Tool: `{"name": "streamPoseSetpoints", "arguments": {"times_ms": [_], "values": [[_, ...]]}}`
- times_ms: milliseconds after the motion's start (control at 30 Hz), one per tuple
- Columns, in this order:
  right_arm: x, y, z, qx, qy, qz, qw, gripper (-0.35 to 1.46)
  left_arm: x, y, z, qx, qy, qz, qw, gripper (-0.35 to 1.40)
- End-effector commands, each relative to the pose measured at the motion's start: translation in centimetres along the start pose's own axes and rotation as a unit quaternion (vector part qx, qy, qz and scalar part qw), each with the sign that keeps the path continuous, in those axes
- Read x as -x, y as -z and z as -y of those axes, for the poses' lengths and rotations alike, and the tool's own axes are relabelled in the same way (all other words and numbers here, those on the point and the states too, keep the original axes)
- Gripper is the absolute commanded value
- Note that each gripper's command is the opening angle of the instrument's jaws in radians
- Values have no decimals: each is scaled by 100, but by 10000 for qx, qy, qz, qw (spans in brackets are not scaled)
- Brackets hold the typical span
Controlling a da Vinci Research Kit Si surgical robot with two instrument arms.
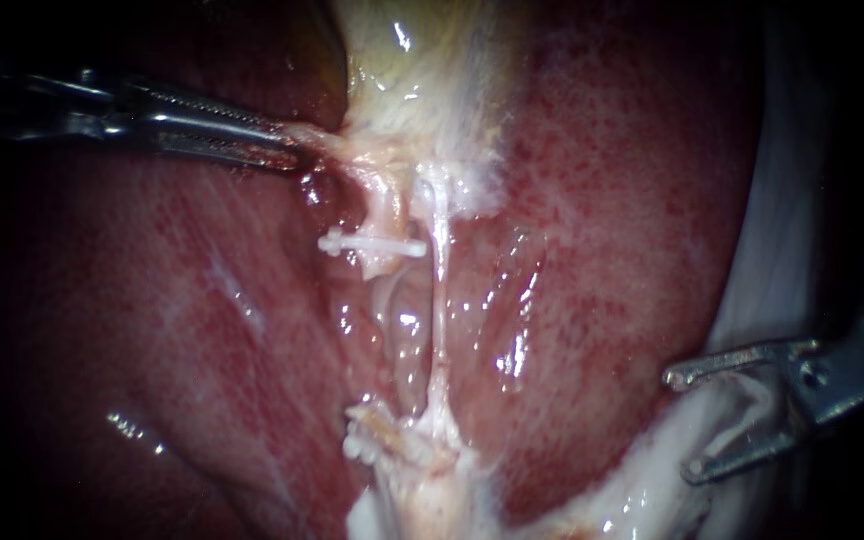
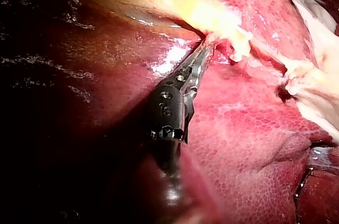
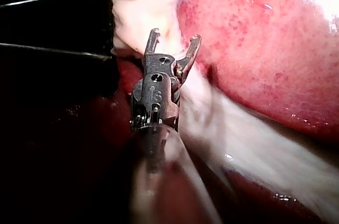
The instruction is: Clipping first clip right tube
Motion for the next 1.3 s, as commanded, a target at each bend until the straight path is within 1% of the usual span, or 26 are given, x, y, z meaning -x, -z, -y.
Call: {"name": "streamPoseSetpoints", "arguments": {"times_ms": [33,100,167,200,300,333,367,400,467,533,633,667,700,833,933,1000,1133,1300], "values": [[-1,0,0,1,-1,-2,10000,50,-2,4,-1,11,4,0,10000,-35],[-1,0,0,1,-1,-2,10000,50,-7,11,-1,39,15,2,10000,-35],[-1,-1,-1,2,-3,-2,10000,50,-16,25,-1,89,38,4,10000,-35],[-2,-1,-1,3,-4,-2,10000,50,-22,34,-1,60,54,1,10000,-35],[-2,-2,-1,4,-5,-2,10000,50,-38,59,-3,-26,109,-126,9999,-35],[-3,-2,-1,4,-5,13,10000,50,-43,66,-5,-53,68,-156,9998,-35],[-3,-2,-1,5,-7,12,10000,50,-48,72,-6,-68,85,-186,9998,-35],[-4,-2,-2,7,-11,-3,10000,50,-52,77,-7,-88,42,-215,9997,-35],[-7,-3,-2,10,9,-18,10000,50,-59,85,-8,-120,38,-230,9997,-35],[-12,-5,-2,33,-2,-62,10000,50,-60,87,-9,-122,18,-244,9996,-35],[-24,-14,-2,25,-39,-242,9997,50,-57,85,-9,-131,11,-244,9996,-35],[-30,-19,-3,47,-60,-345,9994,50,-56,85,-9,-134,8,-244,9996,-35],[-35,-24,-5,49,-74,-405,9991,50,-56,84,-9,-136,7,-244,9996,-35],[-58,-50,-17,84,-269,-779,9966,50,-56,84,-10,-140,7,-244,9996,-35],[-74,-69,-28,145,-500,-1078,9928,50,-56,84,-10,-141,7,-244,9996,-35],[-82,-79,-34,176,-616,-1228,9904,50,-56,84,-10,-141,7,-244,9996,-35],[-91,-96,-47,207,-766,-1291,9885,50,-55,84,-10,-156,6,-245,9996,-35],[-90,-117,-61,208,-983,-1337,9859,50,-55,84,-10,-157,6,-245,9996,-35]]}}
